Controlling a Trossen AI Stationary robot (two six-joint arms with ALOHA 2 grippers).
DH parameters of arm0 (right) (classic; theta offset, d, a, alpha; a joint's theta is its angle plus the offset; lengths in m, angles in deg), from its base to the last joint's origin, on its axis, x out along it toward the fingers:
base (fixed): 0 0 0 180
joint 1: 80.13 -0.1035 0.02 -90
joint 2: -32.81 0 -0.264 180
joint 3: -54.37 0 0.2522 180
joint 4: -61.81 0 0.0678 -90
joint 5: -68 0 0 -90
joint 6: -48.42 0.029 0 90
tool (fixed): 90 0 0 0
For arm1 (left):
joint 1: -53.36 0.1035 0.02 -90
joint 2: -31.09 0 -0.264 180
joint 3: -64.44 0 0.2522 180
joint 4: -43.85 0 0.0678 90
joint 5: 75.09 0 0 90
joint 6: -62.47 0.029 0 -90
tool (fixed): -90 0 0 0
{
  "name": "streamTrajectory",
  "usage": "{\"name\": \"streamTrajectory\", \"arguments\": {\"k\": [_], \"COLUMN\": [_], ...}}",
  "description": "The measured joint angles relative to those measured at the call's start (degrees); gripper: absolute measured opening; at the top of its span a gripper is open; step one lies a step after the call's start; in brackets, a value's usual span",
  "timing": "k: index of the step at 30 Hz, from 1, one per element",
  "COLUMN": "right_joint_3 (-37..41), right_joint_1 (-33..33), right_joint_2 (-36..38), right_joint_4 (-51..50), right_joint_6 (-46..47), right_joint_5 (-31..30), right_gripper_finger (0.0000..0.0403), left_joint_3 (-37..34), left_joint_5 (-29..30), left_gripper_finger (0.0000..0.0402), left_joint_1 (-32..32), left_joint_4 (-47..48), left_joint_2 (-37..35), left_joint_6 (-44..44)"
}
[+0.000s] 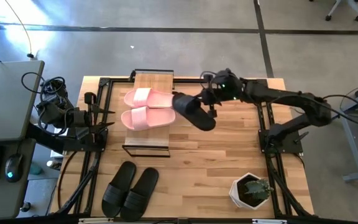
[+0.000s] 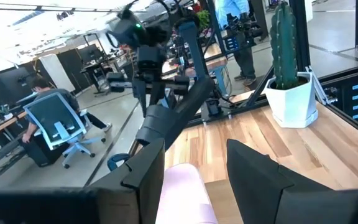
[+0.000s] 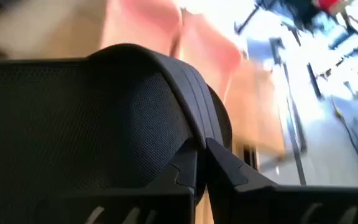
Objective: Pick and place slides into the shelf
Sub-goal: Put the black slide under the shelf
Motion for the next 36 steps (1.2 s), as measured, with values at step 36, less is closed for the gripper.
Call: {"name": "streamTrajectory", "arguments": {"k": [36], "right_joint_3": [29.1], "right_joint_1": [-5.0], "right_joint_2": [5.6], "right_joint_4": [20.5], "right_joint_6": [-10.3], "right_joint_5": [-12.5], "right_gripper_finger": [0.0000], "left_joint_3": [0.0], "left_joint_5": [3.1], "left_gripper_finger": [0.0156], "left_joint_1": [0.0], "left_joint_4": [9.4], "left_joint_2": [0.0], "left_joint_6": [-11.6]}}
